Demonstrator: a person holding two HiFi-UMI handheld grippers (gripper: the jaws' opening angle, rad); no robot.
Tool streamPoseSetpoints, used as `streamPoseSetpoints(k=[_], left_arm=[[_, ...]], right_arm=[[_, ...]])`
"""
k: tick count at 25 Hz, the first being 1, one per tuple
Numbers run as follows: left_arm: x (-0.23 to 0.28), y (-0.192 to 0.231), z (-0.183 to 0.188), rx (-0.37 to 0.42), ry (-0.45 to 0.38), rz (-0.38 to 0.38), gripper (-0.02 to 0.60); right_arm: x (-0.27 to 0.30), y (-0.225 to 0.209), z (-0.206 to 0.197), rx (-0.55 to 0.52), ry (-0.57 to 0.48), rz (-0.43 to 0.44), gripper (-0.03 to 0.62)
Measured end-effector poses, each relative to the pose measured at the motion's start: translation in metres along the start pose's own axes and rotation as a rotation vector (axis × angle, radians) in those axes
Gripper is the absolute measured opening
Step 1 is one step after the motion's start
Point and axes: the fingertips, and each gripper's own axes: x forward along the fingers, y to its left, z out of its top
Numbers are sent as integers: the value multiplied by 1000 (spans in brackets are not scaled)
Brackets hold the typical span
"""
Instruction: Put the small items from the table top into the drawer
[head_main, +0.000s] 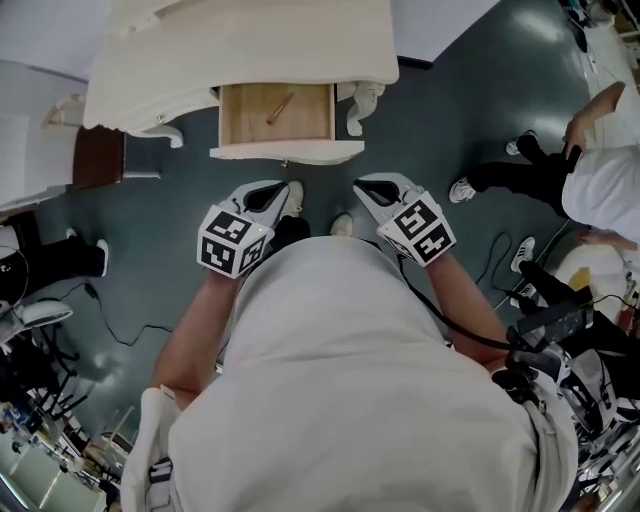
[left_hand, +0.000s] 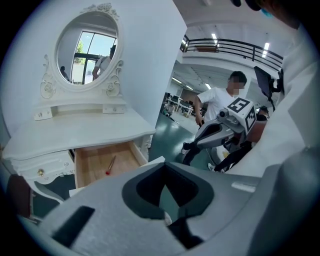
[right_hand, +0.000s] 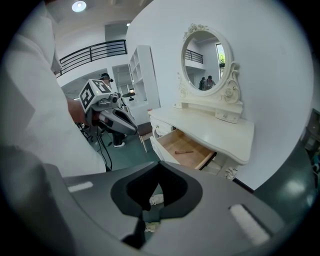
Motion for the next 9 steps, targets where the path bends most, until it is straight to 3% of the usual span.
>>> streamPoseSetpoints(k=[9], left_arm=[[-6,30,9,-7,-9,-14,2]], right_arm=[[21,-6,25,-14,21,-3,0]])
